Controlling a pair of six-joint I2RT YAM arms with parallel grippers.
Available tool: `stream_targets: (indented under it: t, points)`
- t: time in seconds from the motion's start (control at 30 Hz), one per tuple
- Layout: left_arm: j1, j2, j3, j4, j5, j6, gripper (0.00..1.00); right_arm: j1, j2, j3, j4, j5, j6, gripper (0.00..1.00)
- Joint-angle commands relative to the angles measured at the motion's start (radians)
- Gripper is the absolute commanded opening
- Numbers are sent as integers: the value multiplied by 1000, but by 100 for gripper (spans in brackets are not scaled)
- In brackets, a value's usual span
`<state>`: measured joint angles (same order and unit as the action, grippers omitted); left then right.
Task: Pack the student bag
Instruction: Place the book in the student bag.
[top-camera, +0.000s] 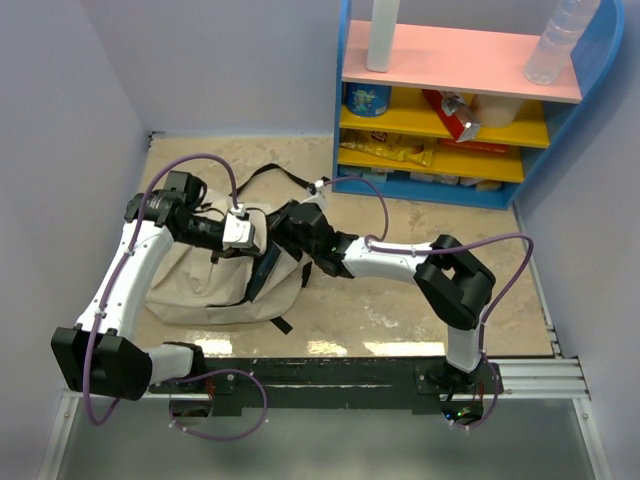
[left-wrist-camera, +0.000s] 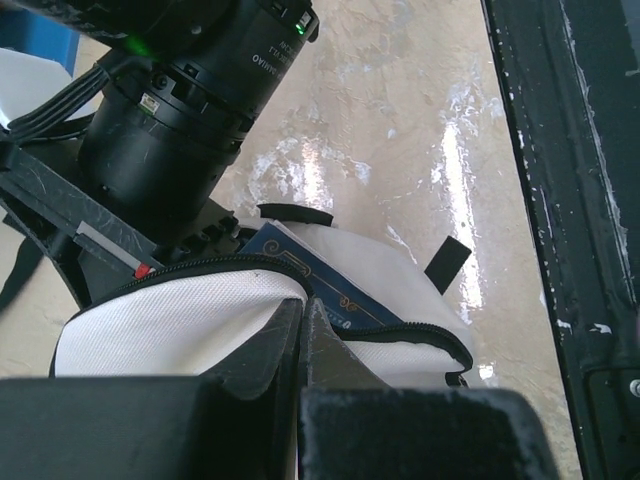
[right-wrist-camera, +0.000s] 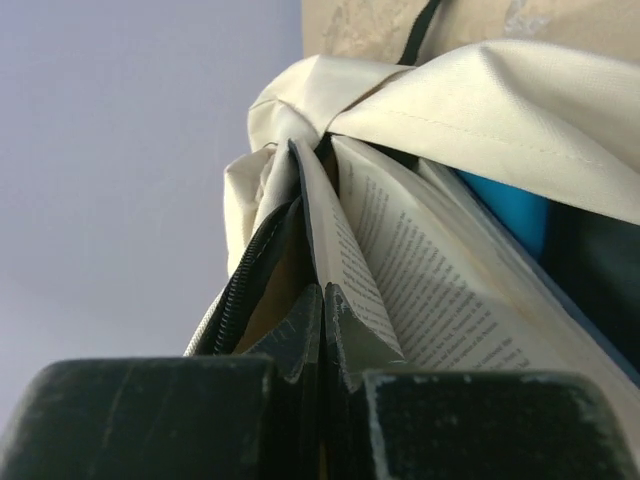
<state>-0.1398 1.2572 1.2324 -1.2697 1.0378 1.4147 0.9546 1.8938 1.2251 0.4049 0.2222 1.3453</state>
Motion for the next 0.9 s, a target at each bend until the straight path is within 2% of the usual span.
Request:
stream_targets:
  t: [0.0, 0.03, 0.07, 0.1, 0.13, 0.23, 0.53, 0.7, 0.87]
  points:
    - [-14, -33, 30, -45, 142, 12, 0, 16, -21, 1, -150, -8, -34, 0]
    - [-12, -33, 27, -45, 143, 13, 0, 12, -31, -22, -165, 3, -49, 4]
    - [-12, -33, 24, -45, 146, 15, 0, 1, -54, -65, -185, 8, -82, 16]
    - [-14, -36, 21, -45, 149, 16, 0, -13, -64, -85, -228, 15, -98, 22]
    - [-12, -35, 19, -45, 149, 18, 0, -20, -71, -105, -236, 8, -141, 33]
    - [-12, -35, 18, -45, 151, 20, 0, -53, -59, -145, -264, -35, -214, 44]
    - [-14, -33, 39, -45, 151, 1, 0, -100, -48, -147, -241, -130, -405, 60]
    - [-12, -28, 36, -45, 154, 4, 0, -154, -61, -167, -268, -170, -466, 63]
    - [-12, -28, 32, -45, 156, 9, 0, -201, -73, -262, -188, -338, -483, 63]
